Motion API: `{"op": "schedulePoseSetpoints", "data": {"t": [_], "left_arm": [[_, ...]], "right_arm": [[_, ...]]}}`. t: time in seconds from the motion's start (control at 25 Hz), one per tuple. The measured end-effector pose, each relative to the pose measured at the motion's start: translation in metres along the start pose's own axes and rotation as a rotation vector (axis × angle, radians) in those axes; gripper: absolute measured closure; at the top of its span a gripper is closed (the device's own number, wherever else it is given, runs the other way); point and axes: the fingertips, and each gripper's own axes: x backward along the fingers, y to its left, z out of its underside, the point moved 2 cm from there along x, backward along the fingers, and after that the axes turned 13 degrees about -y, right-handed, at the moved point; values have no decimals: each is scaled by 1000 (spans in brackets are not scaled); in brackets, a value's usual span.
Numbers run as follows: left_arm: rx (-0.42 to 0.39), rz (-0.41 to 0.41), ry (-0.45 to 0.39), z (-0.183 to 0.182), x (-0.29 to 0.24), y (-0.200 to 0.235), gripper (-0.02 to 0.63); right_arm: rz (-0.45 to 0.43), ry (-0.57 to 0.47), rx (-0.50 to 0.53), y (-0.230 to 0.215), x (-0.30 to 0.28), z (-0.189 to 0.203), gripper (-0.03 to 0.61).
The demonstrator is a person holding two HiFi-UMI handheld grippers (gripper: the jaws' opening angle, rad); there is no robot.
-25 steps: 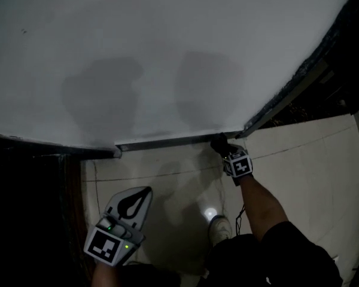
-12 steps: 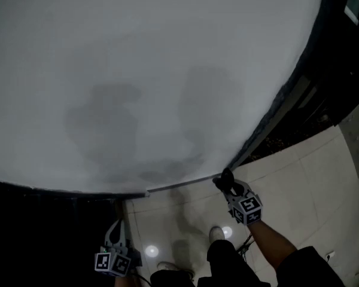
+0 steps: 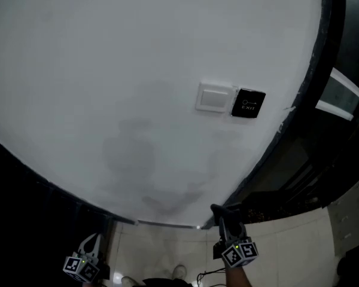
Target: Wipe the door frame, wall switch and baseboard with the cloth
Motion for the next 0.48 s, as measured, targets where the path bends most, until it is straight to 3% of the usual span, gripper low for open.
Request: {"op": "schedulePoseSetpoints", "data": {"t": [0.16,0.24,0.36,0.48], "left_arm": [[-26,-82,-38,9,21,-8,620],[-70,-58,-69,-1,19,-20,620],[-40,-17,-84,-7,16,-26,620],[-48,-49,-83,-10,29,-11,620]], "right_arm": [[-36,-16,-1,-6,-3,-35,488],[-55,-30,28,-3,-3,-49,488],[-32,-66,46,2,3,-60,489],[6,-44,40,9,24,-50,489]]}}
